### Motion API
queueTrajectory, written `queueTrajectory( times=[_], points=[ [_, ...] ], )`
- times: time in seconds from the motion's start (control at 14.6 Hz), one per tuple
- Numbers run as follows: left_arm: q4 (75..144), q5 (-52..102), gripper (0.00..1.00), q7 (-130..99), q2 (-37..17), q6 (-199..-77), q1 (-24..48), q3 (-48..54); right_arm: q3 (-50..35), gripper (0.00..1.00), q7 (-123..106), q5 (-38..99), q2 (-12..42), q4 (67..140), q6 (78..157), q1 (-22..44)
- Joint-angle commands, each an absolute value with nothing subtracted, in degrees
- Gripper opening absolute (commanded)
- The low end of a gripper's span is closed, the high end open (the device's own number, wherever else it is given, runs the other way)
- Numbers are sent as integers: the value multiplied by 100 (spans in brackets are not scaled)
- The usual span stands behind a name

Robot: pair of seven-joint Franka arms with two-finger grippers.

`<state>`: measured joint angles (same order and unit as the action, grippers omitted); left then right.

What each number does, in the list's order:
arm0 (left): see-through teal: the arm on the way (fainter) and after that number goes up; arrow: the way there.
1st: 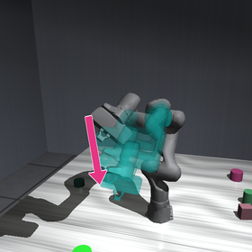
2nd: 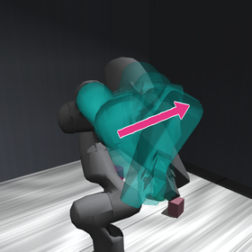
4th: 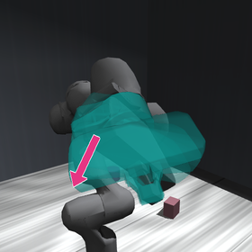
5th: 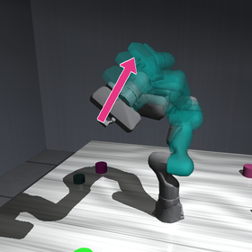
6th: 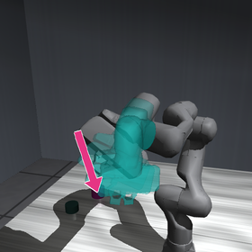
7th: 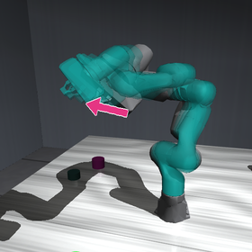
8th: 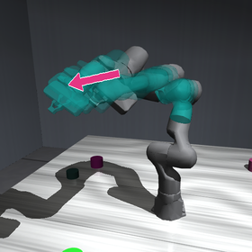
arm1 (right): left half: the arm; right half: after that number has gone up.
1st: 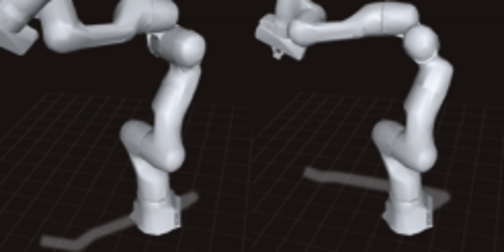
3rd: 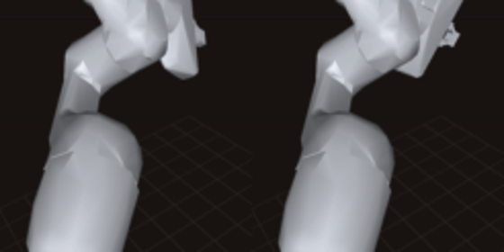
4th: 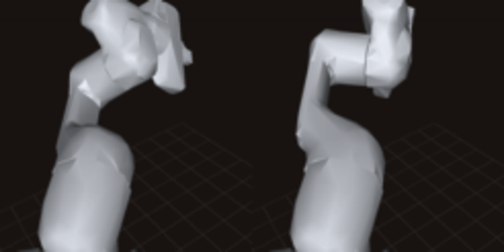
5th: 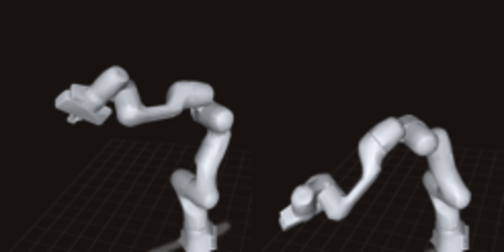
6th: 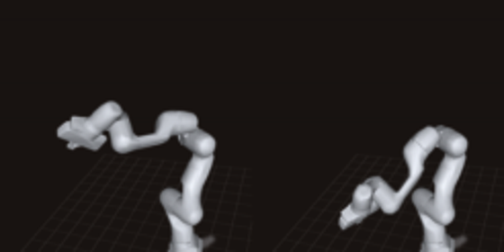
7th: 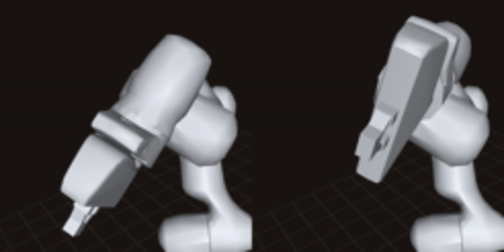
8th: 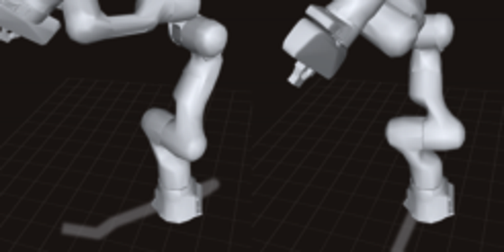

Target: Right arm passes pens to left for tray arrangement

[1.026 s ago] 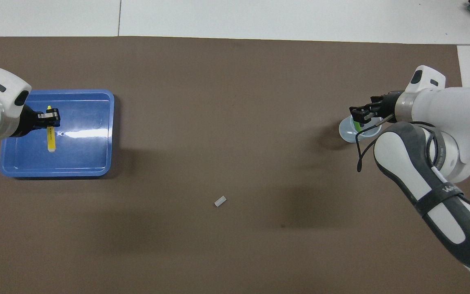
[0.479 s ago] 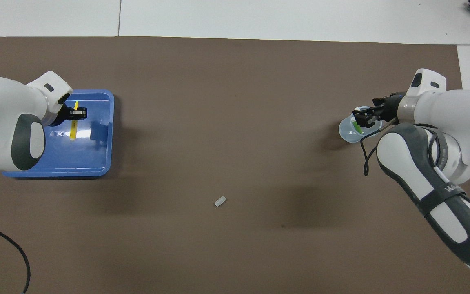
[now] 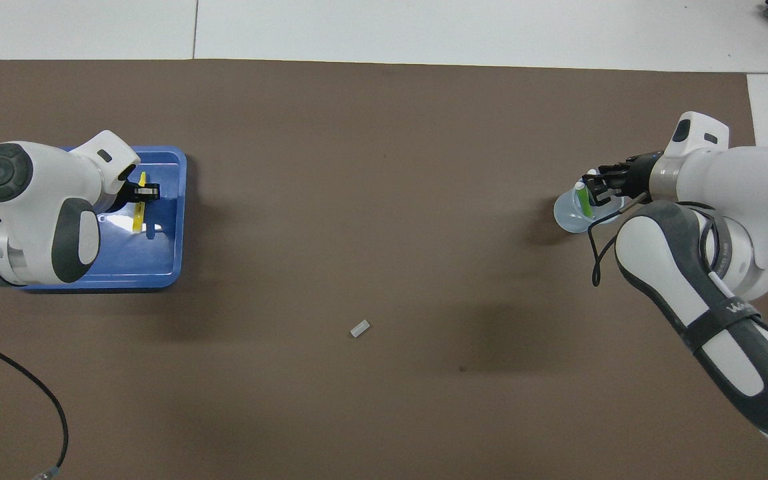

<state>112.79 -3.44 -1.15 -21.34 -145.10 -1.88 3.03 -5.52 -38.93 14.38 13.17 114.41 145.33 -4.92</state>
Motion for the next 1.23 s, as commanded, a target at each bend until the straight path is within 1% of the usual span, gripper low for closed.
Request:
queueTrajectory(
  times=[0.0, 0.07, 0.27, 0.34, 0.55, 0.68, 0.82, 1.03, 1.16],
  points=[
    [11566, -457, 0, -141, -2109, -14704, -158, 290, -615, 3, -3788, 1441, 1266, 11479, 14590, -562],
    [11593, -457, 0, -141, -2101, -14713, -141, 290, -615, 0, -3779, 1450, 1257, 11470, 14581, -554],
    [11637, -457, 0, -141, -2092, -14704, -114, 290, -607, 0, -3657, 1450, 1029, 11444, 14372, -554],
    [11628, -457, 9, -141, -2092, -14695, -123, 290, -606, 0, -3621, 1450, 941, 11382, 14187, -554],
    [11628, -457, 99, -149, -2083, -14661, -123, 290, -571, 0, -3210, 1450, 555, 11172, 13642, -554],
    [11602, -457, 100, -132, -2066, -14608, -132, 290, -563, 0, -2876, 1441, 300, 11013, 13256, -562],
    [11488, -466, 100, -132, -2022, -14293, -123, 281, -545, 0, -2542, 1441, 133, 10803, 12860, -562],
    [11207, -466, 100, -132, -1628, -13363, -114, 290, -571, 0, -1306, 1424, 70, 10390, 12175, -554],
    [10996, -396, 100, -158, -1311, -12712, -97, 343, -606, 0, -339, 1468, 44, 10397, 12068, -466]
  ],
)
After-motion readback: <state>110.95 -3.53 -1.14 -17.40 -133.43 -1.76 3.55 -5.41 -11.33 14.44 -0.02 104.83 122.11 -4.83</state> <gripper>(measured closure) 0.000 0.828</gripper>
